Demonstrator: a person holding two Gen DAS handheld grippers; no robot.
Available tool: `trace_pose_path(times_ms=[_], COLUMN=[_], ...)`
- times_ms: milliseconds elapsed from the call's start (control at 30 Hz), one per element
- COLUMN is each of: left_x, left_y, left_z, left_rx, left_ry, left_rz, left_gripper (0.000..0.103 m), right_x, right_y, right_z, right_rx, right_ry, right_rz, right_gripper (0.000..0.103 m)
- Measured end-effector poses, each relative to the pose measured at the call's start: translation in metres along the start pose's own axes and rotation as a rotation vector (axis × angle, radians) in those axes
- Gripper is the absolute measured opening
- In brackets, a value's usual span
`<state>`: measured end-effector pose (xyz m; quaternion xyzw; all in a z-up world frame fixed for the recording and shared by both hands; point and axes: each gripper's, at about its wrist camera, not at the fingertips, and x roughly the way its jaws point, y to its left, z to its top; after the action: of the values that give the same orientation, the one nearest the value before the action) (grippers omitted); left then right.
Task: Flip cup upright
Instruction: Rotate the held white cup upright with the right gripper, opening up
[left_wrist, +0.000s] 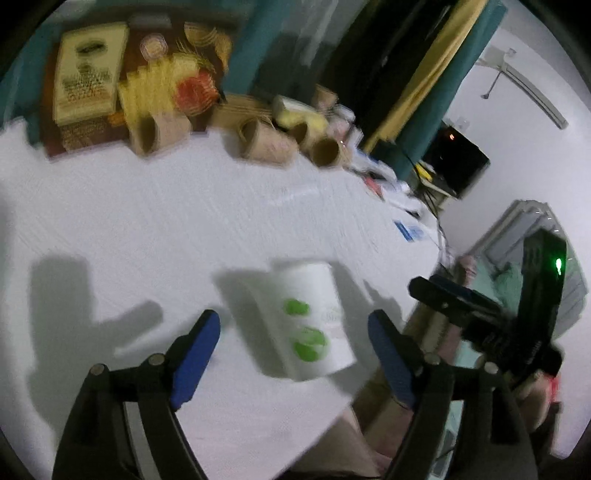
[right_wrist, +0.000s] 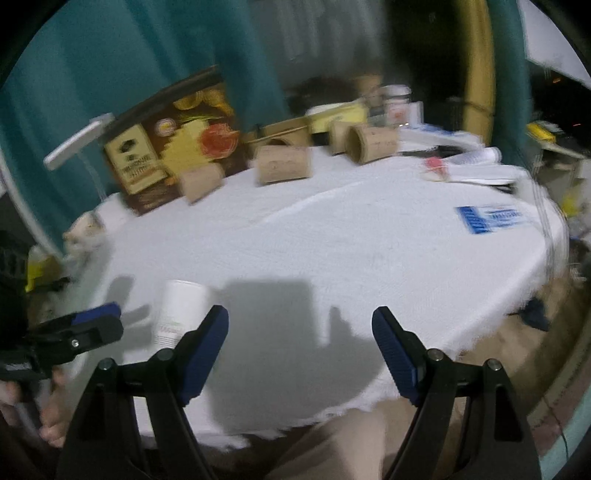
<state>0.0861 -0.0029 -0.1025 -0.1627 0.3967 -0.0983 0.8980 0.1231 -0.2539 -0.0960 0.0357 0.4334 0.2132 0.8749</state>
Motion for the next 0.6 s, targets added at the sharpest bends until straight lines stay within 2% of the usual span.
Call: trace_pose_path(times_ms=[167,333,467,600], left_x=[-0.031,-0.048,-0.059,-0.062], left_y=[0.040,0.084,0.109,0.122], left_z=[-0.008,-0.025,-0.038,-0.042], left_rx=[-0.011,-0.063,-0.099,-0.123], left_ry=[-0.072,-0.090,-0.104,-0.109], left_rz=[0.140,0.251,0.293,0.285], left_gripper=[0.083,0.083,0.083,0.083], right_x=[0.026,0.061,0.082,0.098], right_y=[0.037,0.064,0.073,0.072], right_z=[0.019,0.025,0.031,0.034], right_rx=[-0.081,-0.132,-0.148,-0.127], right_ry=[0.135,0.272,0.356,0.428], right_rz=[0.130,0.188,0.187,0.192], right_gripper=[0.078,0.078,0.078,0.078])
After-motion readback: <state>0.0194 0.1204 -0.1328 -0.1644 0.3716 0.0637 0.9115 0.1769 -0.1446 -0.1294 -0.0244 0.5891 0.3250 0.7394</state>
